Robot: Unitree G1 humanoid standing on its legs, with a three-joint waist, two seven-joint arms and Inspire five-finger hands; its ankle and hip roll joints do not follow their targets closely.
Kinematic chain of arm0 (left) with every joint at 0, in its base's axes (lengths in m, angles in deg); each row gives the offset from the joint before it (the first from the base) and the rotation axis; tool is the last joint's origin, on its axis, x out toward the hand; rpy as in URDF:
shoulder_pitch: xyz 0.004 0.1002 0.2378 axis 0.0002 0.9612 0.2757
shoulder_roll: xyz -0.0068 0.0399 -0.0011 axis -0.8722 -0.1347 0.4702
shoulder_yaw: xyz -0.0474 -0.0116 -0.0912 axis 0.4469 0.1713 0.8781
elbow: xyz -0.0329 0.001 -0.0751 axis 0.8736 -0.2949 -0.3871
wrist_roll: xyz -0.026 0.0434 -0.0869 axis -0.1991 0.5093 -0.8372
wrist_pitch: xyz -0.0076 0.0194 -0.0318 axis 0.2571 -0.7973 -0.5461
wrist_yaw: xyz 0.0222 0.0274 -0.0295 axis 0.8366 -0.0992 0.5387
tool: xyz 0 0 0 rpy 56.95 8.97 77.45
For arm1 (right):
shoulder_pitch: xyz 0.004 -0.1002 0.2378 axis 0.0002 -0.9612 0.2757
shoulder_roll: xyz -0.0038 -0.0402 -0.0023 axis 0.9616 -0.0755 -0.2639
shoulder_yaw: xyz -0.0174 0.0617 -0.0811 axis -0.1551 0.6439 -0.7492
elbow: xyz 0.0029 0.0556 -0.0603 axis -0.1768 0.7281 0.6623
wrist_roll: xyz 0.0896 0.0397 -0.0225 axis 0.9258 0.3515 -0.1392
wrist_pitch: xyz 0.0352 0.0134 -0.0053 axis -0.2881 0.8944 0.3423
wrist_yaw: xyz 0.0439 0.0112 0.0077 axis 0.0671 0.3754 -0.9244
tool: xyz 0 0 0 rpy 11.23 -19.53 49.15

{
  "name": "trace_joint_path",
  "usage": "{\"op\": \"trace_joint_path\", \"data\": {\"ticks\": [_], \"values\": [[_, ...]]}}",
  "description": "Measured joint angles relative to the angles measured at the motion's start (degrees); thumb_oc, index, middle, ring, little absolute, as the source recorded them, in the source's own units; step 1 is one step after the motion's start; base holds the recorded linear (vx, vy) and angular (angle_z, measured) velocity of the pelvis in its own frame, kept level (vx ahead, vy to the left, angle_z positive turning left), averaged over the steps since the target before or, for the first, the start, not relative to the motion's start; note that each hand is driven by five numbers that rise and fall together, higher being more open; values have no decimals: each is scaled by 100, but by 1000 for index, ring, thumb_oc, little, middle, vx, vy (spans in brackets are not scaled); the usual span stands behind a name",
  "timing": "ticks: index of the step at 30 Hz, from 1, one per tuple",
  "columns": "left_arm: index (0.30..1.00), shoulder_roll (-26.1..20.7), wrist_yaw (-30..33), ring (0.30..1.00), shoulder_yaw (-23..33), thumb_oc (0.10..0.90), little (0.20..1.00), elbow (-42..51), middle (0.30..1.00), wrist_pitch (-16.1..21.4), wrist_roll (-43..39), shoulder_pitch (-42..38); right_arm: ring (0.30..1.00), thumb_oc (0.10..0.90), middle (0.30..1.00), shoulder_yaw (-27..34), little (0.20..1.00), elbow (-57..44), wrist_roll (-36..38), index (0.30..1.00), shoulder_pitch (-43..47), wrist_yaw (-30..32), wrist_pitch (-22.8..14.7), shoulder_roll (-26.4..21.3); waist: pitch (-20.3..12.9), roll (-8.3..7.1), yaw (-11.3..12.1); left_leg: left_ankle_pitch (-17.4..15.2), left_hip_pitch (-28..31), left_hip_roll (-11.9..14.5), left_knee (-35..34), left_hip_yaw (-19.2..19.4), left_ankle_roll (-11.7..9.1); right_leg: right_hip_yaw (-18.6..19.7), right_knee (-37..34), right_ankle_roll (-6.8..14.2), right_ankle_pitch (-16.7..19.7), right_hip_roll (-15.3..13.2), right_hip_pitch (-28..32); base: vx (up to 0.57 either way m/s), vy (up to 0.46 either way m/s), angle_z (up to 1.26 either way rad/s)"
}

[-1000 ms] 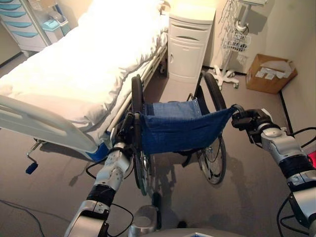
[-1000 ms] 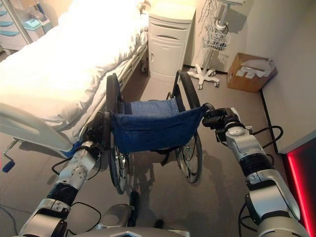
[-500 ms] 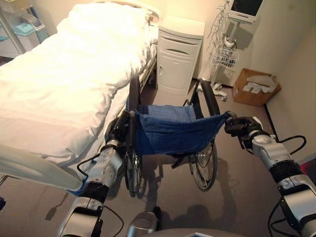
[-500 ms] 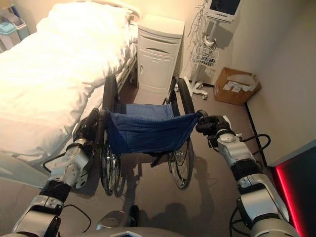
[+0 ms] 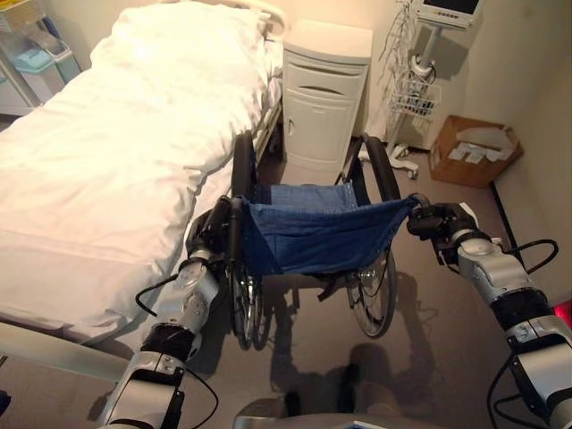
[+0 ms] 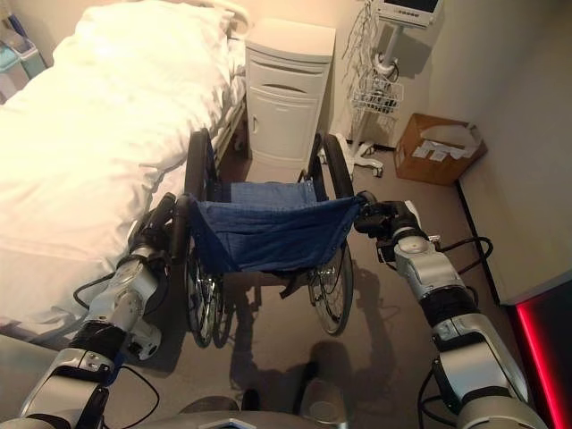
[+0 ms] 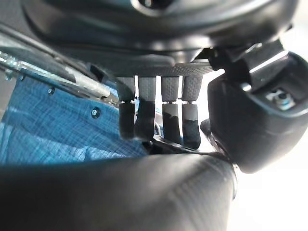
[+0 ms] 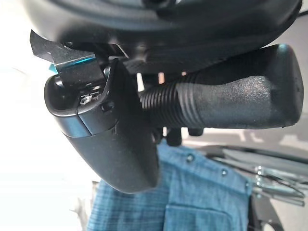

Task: Push the wheelchair next to the bed

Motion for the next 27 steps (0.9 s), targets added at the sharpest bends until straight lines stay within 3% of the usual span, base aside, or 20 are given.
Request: {"op": "trace_joint_path", "data": {"ticks": [5, 6, 8, 10, 12, 17, 20, 27], "values": [[300, -1, -51, 300, -2, 400, 300, 34, 300, 2, 1, 96, 300, 400, 300, 210, 300, -335, -172, 300, -229, 1, 142, -20, -58, -78, -218, -98, 94, 10, 73, -368, -179, 180, -83, -18, -7, 89, 331, 152, -168, 35], [300, 5, -44, 300, -3, 400, 300, 29, 300, 0, 1, 96, 300, 400, 300, 213, 300, -345, -174, 300, -232, 0, 151, -22, -69, -94, -221, -150, 71, 29, 166, -396, -248, 195, -214, -186, 177, 126, 474, 166, -266, 28], [300, 19, -47, 300, -13, 400, 300, -10, 300, -3, 3, 90, 300, 400, 300, 218, 300, -350, -177, 300, -270, 1, 151, -13, -71, -97, -299, -267, 44, 115, 309, -521, -395, 155, -288, -278, 300, 208, 628, 114, -203, 35], [300, 41, -51, 300, -24, 400, 300, -44, 300, -16, 3, 89, 300, 400, 300, 226, 300, -349, -177, 300, -330, 1, 153, -17, -102, -151, -297, -384, 32, 189, 343, -392, -476, 129, -295, -484, 479, 228, 722, 79, -153, 31], [300, 100, -48, 300, -25, 400, 300, -96, 300, -30, 5, 89, 300, 400, 300, 232, 300, -392, -176, 300, -373, 10, 164, -26, -157, -126, -416, -506, -47, 440, 431, -66, -565, 120, -254, -692, 446, 330, 765, 76, -157, 39], [300, 114, -41, 300, -27, 400, 300, -95, 300, -20, 6, 97, 300, 400, 300, 235, 300, -419, -176, 300, -382, 11, 168, -72, -174, -63, -424, -624, -206, 708, 770, 106, -804, 86, -163, -894, 309, 515, 761, 73, -84, 14], [300, 107, -42, 300, -16, 400, 300, -95, 300, -15, 6, 92, 300, 400, 300, 246, 300, -469, -178, 300, -386, 11, 168, -78, -184, -57, -429, -587, -222, 771, 722, 296, -881, 71, -207, -911, 316, 548, 760, 77, 47, 3], [300, 144, -43, 300, -78, 400, 300, -72, 300, -23, 5, 84, 300, 400, 300, 281, 300, -494, -192, 300, -449, 8, 167, -139, -247, -32, -415, -343, -60, 739, 199, 414, -787, 91, -591, -832, 512, 552, 843, 62, 44, -1]]}}
